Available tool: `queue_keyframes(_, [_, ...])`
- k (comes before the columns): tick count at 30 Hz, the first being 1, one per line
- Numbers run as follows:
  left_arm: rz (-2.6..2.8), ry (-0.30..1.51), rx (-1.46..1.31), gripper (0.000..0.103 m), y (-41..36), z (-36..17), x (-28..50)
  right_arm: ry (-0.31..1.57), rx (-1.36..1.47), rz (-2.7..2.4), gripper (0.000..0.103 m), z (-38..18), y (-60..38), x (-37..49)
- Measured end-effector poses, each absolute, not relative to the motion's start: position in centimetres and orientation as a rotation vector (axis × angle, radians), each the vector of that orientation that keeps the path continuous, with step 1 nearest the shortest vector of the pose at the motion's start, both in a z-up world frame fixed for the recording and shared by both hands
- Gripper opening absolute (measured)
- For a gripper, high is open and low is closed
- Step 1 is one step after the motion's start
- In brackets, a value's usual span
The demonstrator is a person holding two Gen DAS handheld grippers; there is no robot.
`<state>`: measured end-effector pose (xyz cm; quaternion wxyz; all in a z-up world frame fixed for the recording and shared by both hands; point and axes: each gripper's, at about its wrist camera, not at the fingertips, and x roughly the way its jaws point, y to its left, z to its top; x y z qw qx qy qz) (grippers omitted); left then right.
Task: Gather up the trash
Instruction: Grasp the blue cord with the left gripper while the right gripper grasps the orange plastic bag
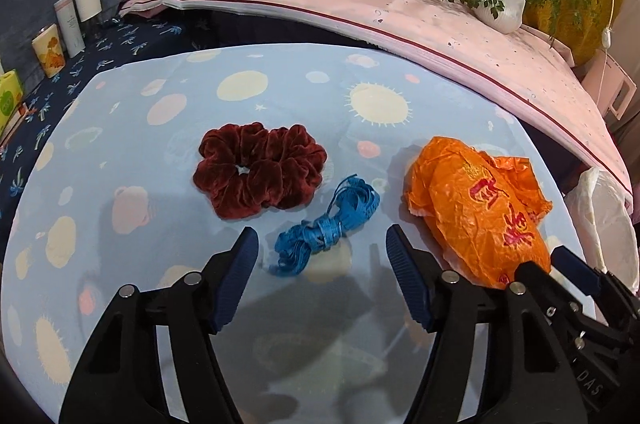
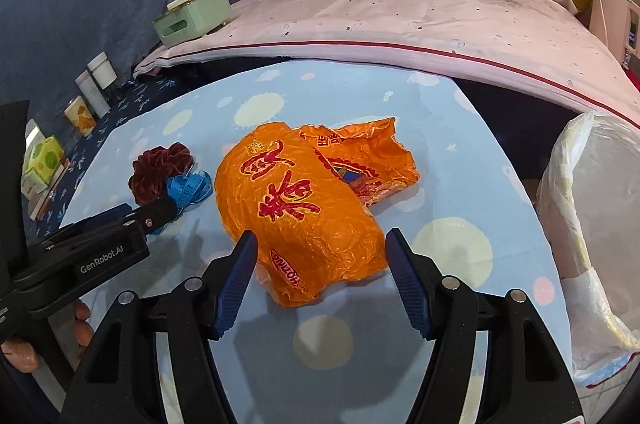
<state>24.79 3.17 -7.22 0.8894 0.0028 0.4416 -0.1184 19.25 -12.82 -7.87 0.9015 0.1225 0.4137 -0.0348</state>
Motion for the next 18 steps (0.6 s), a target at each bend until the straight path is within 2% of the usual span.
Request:
queue_keyframes(1, [-0.250, 0.921, 0.006, 0.059, 3.0, -7.4, 25.1, 0.862, 0.249, -0.071, 0.052, -8.1, -12.7, 19.4])
queue_keyframes(2, [-0.255, 0.927, 0.007, 0.053, 2.9, -7.6, 25.3, 0.871, 0.245, -0.070, 0.048, -8.3, -12.7, 19.6])
queue_keyframes(4, [-0.256, 0.936, 0.006, 0.043, 2.6, -8.1, 25.8, 0.882, 0.235, -0.068, 0.033, -8.8, -12.5, 19.8])
queue_keyframes(5, [-0.259, 0.939, 0.006, 0.034, 2.5, -8.2, 25.9, 0.880, 0.232, -0.069, 0.033, -8.9, -12.5, 19.8])
queue_keyframes(6, [-0.267, 0.948, 0.001, 0.032, 2.5, -8.4, 26.0, 0.877, 0.229, -0.067, 0.031, -9.0, -12.4, 19.7])
queue_keyframes(8, [-0.264, 0.941, -0.004, 0.031, 2.6, -8.5, 25.9, 0.875, 0.228, -0.048, 0.018, -9.0, -12.3, 19.6])
queue_keyframes(13, [-0.275, 0.926, -0.004, 0.024, 2.6, -8.0, 25.3, 0.850, 0.191, -0.040, 0.010, -8.2, -11.5, 19.3])
queue_keyframes(18, [-0.282, 0.909, -0.022, 0.022, 2.7, -6.9, 24.3, 0.792, 0.194, -0.019, 0.009, -5.9, -11.3, 18.5])
